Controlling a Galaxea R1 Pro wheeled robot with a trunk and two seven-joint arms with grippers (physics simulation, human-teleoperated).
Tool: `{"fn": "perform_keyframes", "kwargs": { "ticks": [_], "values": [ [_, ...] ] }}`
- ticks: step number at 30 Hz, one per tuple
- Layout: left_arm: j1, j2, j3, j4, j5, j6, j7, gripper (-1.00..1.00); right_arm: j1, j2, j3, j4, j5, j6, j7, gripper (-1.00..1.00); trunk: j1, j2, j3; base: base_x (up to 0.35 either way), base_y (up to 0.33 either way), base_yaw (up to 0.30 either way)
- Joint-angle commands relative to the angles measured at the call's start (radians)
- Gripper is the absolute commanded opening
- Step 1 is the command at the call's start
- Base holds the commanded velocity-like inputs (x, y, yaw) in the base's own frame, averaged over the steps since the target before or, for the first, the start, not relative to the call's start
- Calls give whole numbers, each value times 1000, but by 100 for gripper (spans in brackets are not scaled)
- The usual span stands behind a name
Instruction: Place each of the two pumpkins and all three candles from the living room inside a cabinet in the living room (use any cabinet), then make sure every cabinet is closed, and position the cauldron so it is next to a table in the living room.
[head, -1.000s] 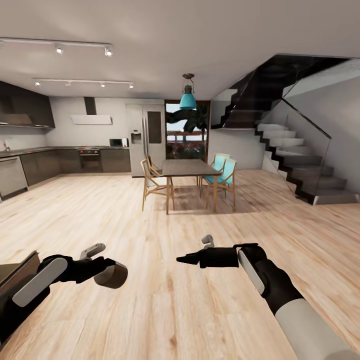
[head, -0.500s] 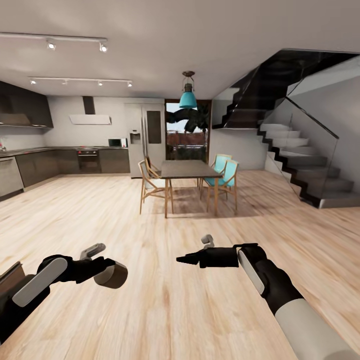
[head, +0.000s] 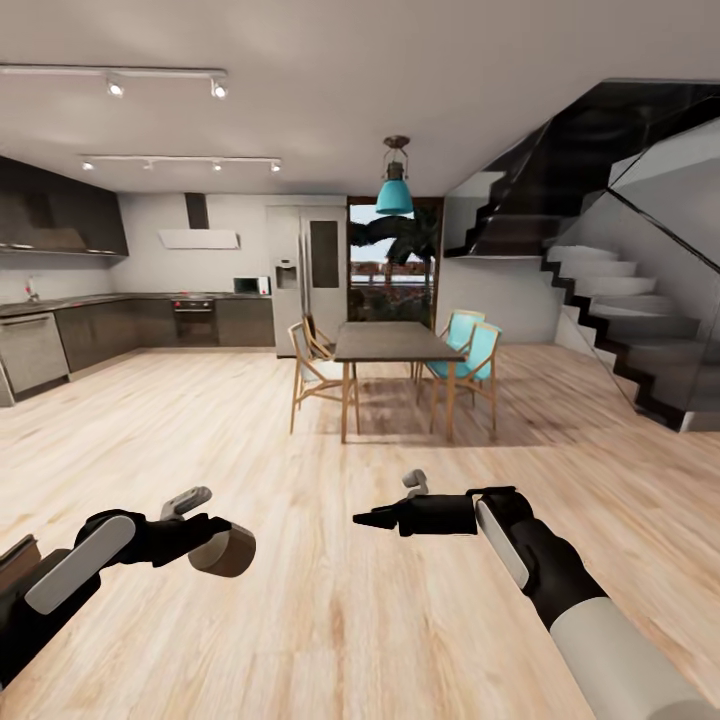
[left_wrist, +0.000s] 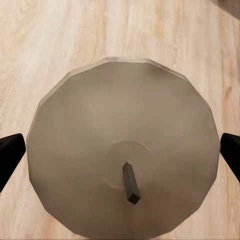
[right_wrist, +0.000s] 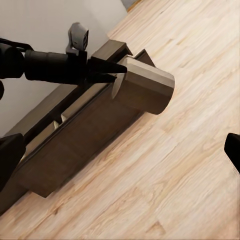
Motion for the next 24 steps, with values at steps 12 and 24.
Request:
{"fn": "perform_keyframes", "kwargs": {
  "ticks": [12,24],
  "values": [
    [-2,2,-2,-1,11,-3,9,-100,-1,-1,2,-1,-6,5,-1,100,0,-1,-1,319,-97,267],
    [-2,2,-3,-1,11,-2,9,-100,-1,-1,3,-1,-6,6,-1,100,0,-1,-1,292,-118,288]
  ]
}}
